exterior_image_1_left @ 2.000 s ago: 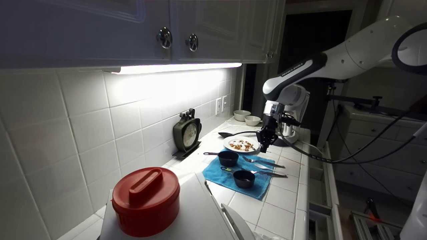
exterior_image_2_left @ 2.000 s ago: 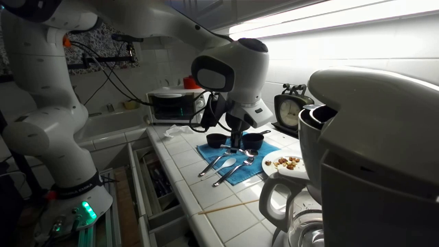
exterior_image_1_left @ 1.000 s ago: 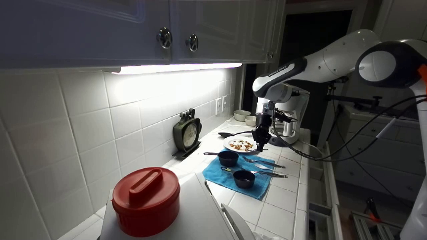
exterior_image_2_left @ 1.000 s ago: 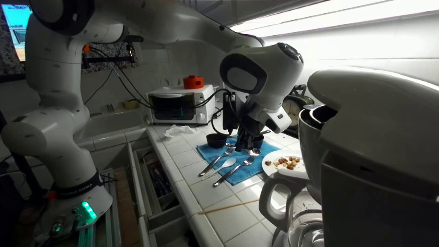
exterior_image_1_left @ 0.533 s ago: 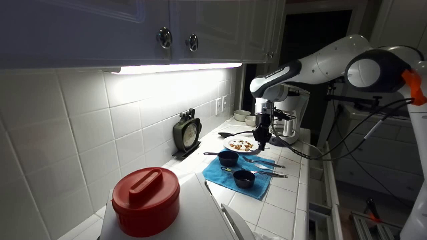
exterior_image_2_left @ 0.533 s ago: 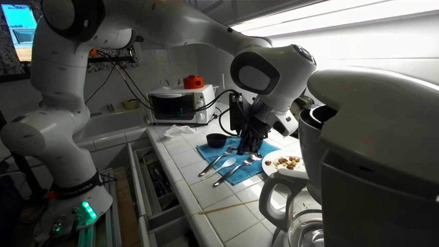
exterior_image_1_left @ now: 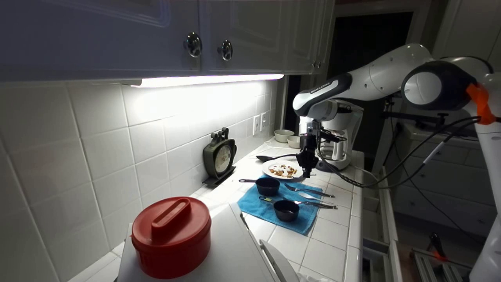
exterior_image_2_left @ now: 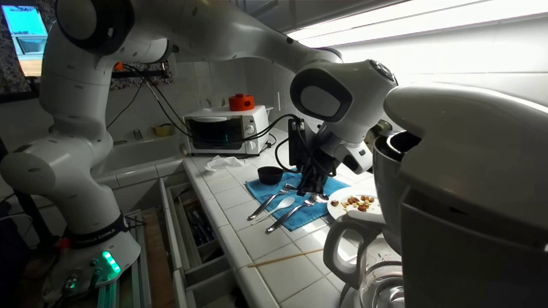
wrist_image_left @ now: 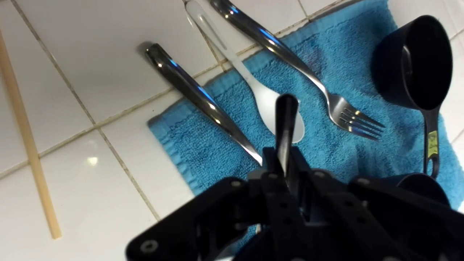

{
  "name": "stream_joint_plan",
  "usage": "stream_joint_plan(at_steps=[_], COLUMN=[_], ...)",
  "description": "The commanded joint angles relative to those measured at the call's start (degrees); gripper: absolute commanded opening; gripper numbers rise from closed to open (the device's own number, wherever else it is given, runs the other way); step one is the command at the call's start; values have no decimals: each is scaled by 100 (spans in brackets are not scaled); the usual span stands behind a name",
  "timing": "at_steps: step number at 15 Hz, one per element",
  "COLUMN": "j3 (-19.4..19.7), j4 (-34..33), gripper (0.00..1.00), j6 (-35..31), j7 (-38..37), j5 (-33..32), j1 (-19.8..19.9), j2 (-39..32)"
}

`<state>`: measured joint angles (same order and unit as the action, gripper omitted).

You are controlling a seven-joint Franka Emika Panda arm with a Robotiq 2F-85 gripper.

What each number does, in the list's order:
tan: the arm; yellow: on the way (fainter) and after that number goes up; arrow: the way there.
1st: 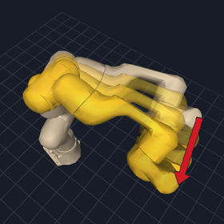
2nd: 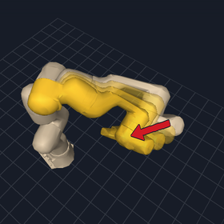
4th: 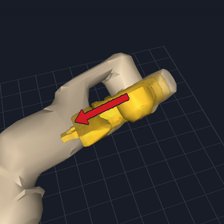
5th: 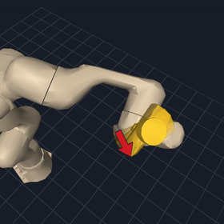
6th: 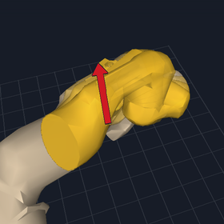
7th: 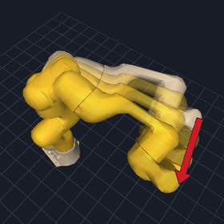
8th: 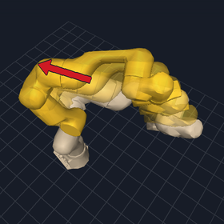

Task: Use the silver spoon to remove some contents from the white plate and put them on the blue towel.

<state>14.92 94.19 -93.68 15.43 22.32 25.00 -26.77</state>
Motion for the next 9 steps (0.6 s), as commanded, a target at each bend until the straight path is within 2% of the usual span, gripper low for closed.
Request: stream_joint_plan(at_steps=[1, 9], j3=[-93, -227], j4=[-480, -1215], gripper=[6, 6], j6=[236, 611], j7=[-186, -328], j5=[18, -25], j1=[180, 274], j2=[-366, -806])
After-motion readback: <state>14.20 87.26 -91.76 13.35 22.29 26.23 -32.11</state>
